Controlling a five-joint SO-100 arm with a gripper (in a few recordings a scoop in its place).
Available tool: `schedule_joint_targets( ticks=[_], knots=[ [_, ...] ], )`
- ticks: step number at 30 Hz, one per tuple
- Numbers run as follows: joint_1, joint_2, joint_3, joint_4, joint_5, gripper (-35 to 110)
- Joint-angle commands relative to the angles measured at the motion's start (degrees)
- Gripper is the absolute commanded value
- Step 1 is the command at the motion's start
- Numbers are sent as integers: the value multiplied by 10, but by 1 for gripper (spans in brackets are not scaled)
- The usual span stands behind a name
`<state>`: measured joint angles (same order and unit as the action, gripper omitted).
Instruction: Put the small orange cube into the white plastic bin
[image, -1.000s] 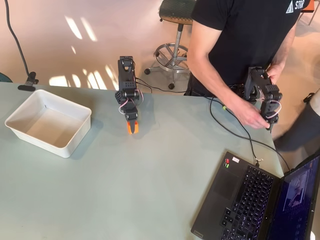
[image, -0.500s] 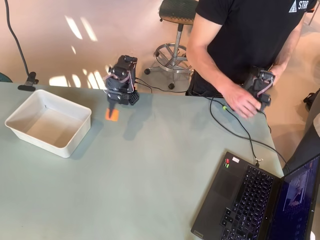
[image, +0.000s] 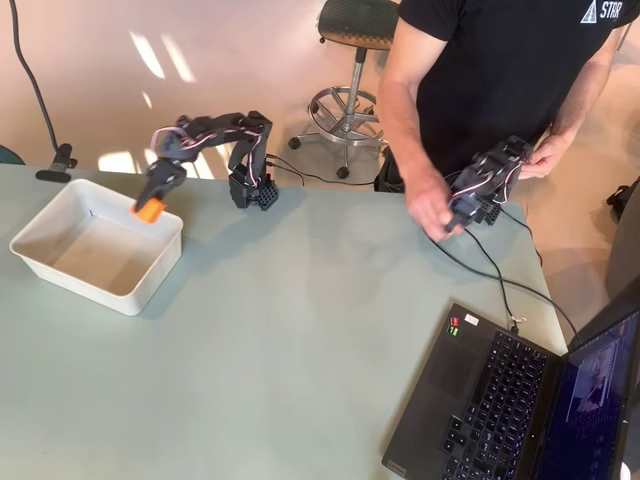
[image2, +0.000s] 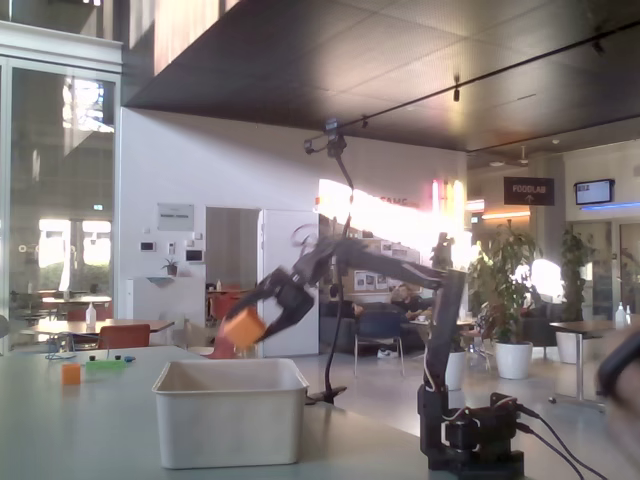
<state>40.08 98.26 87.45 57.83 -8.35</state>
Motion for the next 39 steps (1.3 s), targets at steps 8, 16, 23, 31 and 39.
schedule_joint_targets(
  ticks=[8, 16, 23, 31, 39],
  knots=[
    [17, -93, -39, -19, -7, 23],
    [20, -90, -39, -19, -42, 57],
    [15, -83, -33, -18, -41, 71],
    [-55, 76, -32, -12, -33, 71],
    [-222, 289, -32, 207, 11, 71]
  ],
)
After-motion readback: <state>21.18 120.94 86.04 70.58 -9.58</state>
